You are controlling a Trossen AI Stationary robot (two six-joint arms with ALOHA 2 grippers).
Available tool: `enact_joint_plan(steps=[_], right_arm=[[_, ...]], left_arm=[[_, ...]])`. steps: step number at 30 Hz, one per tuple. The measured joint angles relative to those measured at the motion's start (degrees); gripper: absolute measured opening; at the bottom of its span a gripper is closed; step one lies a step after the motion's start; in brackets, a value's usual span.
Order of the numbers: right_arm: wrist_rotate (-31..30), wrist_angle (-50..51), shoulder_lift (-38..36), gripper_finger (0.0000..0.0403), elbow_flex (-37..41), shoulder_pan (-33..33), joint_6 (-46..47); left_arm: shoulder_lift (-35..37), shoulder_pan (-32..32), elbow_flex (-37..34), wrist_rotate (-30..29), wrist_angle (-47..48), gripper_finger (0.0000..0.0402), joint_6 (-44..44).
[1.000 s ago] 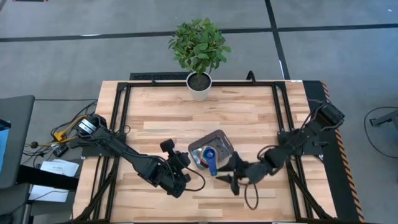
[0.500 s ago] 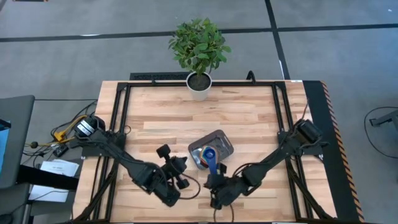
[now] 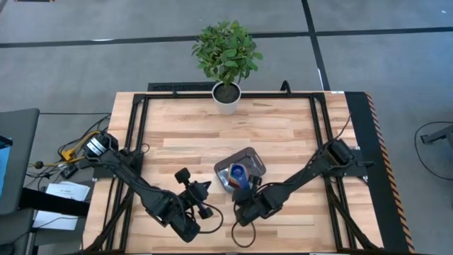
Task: Nest measuring cups in basket
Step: Put the nested measuring cups into the black bin, then adjust the black bin
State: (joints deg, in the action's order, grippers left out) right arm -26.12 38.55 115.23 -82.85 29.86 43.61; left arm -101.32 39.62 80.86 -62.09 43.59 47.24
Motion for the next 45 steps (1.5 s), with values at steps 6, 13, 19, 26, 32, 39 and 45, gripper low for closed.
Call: enact_joint_plan(steps=[6, 13, 19, 26, 32, 39, 45], right_arm=[[-1.1, 7.4, -0.3, 0.0027, 0.0, 0.4, 3.7], [-2.2, 7.5, -3.4, 0.0018, 0.0, 3.2, 4.1], [-9.8, 11.4, -12.7, 0.0026, 0.8, 5.4, 1.6], [-14.6, 14.3, -24.6, 0.0006, 16.5, -1.8, 9.0], [-15.4, 8.8, -33.4, 0.0013, 31.5, -8.9, 13.3], [-9.5, -13.0, -35.6, 0.0007, 42.6, -10.1, 8.7], [-8.5, -16.2, -33.4, 0.0009, 43.7, -8.8, 10.4]], left_arm=[[0.0, -0.4, 0.0, 0.1, 0.5, 0.0000, 0.6], [0.0, -1.6, -0.1, 1.1, -0.1, 0.0000, 0.6], [0.0, -1.8, -1.2, 1.3, -2.1, 0.0000, 0.5], [0.0, -1.7, -7.2, 1.8, -13.7, 0.0000, -0.2], [0.0, -1.5, -13.4, 4.2, -26.8, 0.0000, 0.6], [0.0, -4.2, -24.2, 13.4, -54.1, 0.0000, -7.3], [0.0, -6.7, -27.9, 13.7, -56.5, 0.0000, -5.6]])
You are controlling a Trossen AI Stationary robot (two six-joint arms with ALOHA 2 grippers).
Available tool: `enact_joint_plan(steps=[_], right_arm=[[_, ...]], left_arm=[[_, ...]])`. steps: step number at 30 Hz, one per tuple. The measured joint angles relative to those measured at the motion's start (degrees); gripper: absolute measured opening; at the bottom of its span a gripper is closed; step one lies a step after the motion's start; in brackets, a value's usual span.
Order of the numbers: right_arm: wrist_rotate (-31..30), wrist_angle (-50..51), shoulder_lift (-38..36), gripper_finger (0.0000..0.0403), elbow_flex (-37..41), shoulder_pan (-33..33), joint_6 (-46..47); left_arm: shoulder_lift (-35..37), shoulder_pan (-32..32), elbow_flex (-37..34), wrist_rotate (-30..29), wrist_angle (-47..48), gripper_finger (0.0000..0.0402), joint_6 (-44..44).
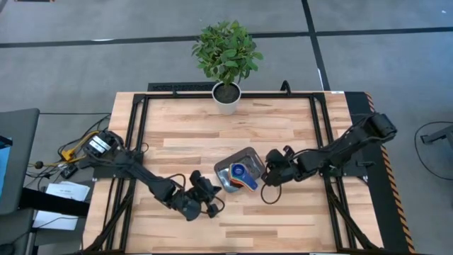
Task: Nest measuring cups in basket
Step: Adjust the black bin, then return to Home Position
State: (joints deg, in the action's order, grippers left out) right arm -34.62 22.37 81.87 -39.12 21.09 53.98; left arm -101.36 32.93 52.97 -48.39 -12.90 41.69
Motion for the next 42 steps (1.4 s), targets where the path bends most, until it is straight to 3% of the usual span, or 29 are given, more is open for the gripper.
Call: enact_joint_plan(steps=[7, 15, 29, 35, 38, 40, 42], right_arm=[[2.0, -6.8, 1.1, 0.0010, 0.0, 3.8, 0.5], [1.9, -7.2, 1.1, 0.0009, 0.1, 6.2, 3.7], [1.5, -8.7, -1.3, 0.0015, -0.7, 7.4, 1.5], [-2.8, -7.1, -11.6, 0.0010, -0.7, 7.4, -10.2], [-4.6, -9.1, -18.8, 0.0005, -0.5, 7.4, -25.3], [-2.3, -14.4, -23.8, 0.0005, 1.3, 7.6, -37.3], [3.7, -23.9, -29.0, 0.0005, 4.5, 7.0, -47.4]], left_arm=[[0.0, -2.6, -0.9, 0.3, 0.5, 0.0000, -1.1], [0.1, -4.8, -0.9, -1.5, 2.1, 0.0000, -3.7], [11.8, -3.2, -0.8, -6.3, 25.8, 0.0000, 5.4], [18.6, -2.5, -0.8, -15.4, 34.4, 0.0000, 2.9], [23.7, -2.5, -2.8, -18.8, 36.1, 0.0000, 0.2], [27.7, -3.2, -6.6, -19.4, 33.4, 0.0000, -2.3], [32.0, -4.2, -12.2, -19.2, 29.1, 0.0000, -5.6]])
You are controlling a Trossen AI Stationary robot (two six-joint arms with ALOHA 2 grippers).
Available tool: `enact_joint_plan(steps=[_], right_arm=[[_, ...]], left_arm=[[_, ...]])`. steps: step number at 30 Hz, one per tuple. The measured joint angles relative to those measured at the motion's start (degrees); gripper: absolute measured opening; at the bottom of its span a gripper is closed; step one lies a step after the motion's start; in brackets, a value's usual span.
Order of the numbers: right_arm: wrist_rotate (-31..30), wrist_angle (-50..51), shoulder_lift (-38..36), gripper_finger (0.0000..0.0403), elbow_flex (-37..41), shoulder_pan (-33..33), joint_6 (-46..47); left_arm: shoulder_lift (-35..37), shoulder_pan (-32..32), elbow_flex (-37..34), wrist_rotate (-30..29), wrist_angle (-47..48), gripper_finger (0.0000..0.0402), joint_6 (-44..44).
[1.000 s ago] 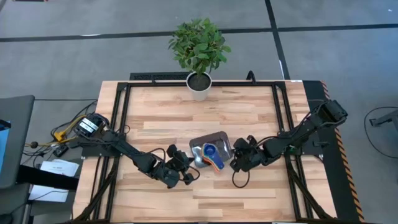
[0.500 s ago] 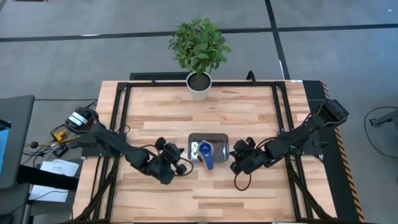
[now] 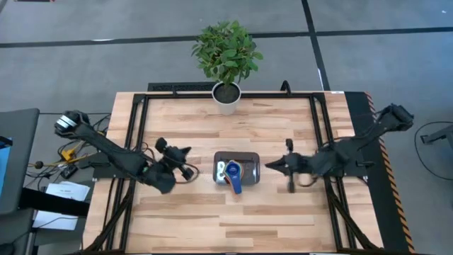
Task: Nest measuring cups in basket
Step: Return to Home Position
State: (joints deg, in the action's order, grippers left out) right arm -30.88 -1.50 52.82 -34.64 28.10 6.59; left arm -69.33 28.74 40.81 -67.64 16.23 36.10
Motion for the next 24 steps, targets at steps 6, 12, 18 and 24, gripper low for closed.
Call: enact_joint_plan(steps=[6, 12, 18, 24], right_arm=[[18.8, -10.6, -16.9, 0.0005, 10.9, -9.2, -12.9], [24.7, -8.5, -32.1, 0.0005, 18.0, -19.9, -12.9], [32.6, -4.0, -41.8, 0.0004, 21.5, -28.3, -6.6], [34.0, 5.4, -46.5, 0.0003, 21.9, -33.2, -2.8]], left_arm=[[14.8, -7.9, -20.7, 14.6, -33.1, 0.0000, -21.9], [26.1, -21.1, -33.5, 38.7, -61.9, 0.0000, -40.6], [33.7, -31.8, -36.4, 51.1, -58.9, 0.0000, -39.8], [38.0, -36.7, -36.5, 55.6, -51.0, 0.0000, -35.4]])
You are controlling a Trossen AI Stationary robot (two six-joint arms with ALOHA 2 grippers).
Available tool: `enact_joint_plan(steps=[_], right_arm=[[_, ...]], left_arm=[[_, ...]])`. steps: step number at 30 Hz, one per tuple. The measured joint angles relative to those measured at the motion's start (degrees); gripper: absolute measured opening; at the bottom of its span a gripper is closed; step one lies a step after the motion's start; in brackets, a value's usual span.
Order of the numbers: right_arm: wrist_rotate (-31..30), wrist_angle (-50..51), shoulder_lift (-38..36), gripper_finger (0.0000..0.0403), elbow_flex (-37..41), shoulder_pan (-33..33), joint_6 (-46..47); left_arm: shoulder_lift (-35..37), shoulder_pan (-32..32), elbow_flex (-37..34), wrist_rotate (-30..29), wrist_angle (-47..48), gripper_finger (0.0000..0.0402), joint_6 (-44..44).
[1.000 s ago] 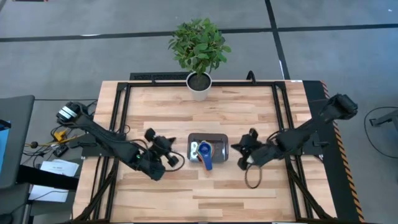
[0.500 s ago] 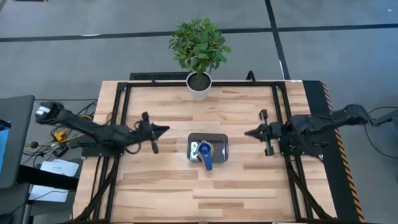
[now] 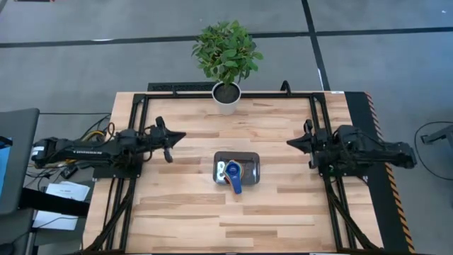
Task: Nest measuring cups in basket
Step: Return to Home Position
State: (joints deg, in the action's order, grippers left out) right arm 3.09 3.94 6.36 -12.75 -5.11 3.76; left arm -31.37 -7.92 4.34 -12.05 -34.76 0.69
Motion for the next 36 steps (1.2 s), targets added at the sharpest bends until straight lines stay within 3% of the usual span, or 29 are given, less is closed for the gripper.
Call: enact_joint_plan(steps=[3, 7, 20, 28, 32, 36], right_arm=[[0.2, 2.7, -1.6, 0.0004, 0.6, -0.3, 1.9], [0.2, -1.5, -3.9, 0.0003, 5.6, 0.3, 3.3], [0.3, -5.7, -6.3, 0.0005, 10.3, 0.6, 3.8], [0.8, -7.2, -6.2, 0.0004, 12.3, 0.6, 3.3], [0.7, -6.7, -6.1, 0.0029, 12.3, 0.6, 2.4], [-0.6, -6.4, -6.0, 0.0055, 12.3, 0.4, 3.6]], left_arm=[[1.2, -0.1, -0.4, 0.1, 2.5, 0.0000, 2.0], [1.9, 0.6, -3.7, -0.9, 0.3, 0.0000, 4.6], [2.5, 1.6, -3.8, -1.6, 2.4, 0.0000, 2.9], [2.5, 1.6, -3.8, 2.6, 2.9, 0.0000, 2.5], [2.9, 1.6, -3.8, 3.0, 0.5, 0.0000, 0.8], [7.6, 1.6, -3.9, 5.7, -1.0, 0.0000, -1.4]])
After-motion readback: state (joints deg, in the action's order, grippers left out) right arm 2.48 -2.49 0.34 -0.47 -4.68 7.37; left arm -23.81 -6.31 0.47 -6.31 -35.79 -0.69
